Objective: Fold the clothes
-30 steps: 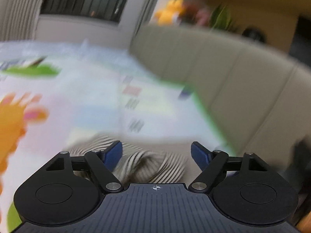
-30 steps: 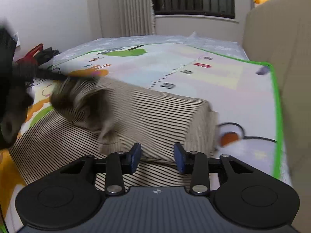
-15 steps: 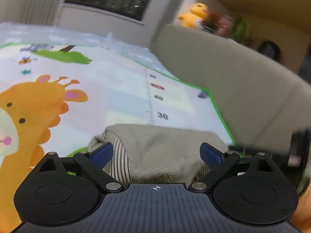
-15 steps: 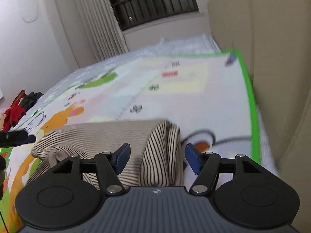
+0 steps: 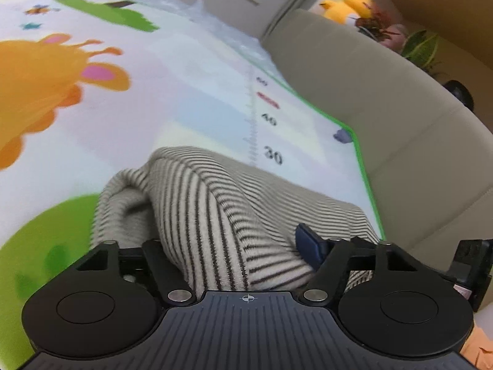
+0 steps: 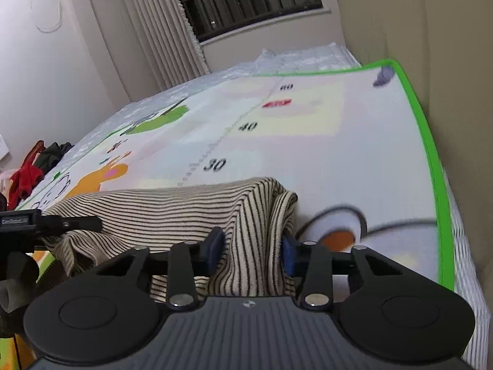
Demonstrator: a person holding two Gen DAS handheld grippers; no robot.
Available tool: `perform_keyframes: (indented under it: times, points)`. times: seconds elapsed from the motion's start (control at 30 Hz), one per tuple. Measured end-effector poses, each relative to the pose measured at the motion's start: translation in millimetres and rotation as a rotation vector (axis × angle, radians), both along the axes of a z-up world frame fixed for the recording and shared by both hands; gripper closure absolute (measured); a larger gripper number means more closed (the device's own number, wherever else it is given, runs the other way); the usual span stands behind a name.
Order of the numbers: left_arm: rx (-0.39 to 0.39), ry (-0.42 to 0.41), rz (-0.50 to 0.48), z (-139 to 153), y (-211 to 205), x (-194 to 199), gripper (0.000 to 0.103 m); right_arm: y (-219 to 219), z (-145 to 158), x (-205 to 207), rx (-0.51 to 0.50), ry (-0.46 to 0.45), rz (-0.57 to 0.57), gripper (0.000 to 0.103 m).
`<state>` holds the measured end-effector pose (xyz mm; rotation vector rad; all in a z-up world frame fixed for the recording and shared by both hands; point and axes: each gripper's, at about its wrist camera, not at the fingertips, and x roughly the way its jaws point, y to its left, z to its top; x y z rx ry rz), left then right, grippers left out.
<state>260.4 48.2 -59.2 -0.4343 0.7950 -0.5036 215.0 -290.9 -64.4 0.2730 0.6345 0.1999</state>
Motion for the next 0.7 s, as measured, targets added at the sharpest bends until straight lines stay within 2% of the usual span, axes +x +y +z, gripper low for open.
perform_keyframes:
  times: [0.13, 0.33, 0.6, 0.67, 0.7]
  points:
    - [-0.042, -0.034, 0.039, 8.0, -1.6, 20.1, 0.066, -5.8, 21.3, 16.0, -0.018, -0.044, -0.031, 0.075]
    - [-0.06, -0.125, 0.01, 36.1, -8.7, 3.0, 0.067, -15.6, 55.8, -4.7, -0.01, -0.136, -0.037, 0.08]
    - [-0.061, -0.11, -0.019, 29.1, -6.1, -54.7, 0.068, -17.4, 45.2, -53.8, 0.036, -0.076, 0.005, 0.086]
    - [-0.065, -0.111, -0.019, 29.0, -2.8, -68.1, 0.068, -18.9, 45.4, -65.8, 0.049, -0.079, -0.001, 0.095]
    - [-0.065, -0.113, -0.022, 29.0, -1.6, -74.4, 0.068, -19.7, 46.2, -71.5, 0.055, -0.083, 0.001, 0.095]
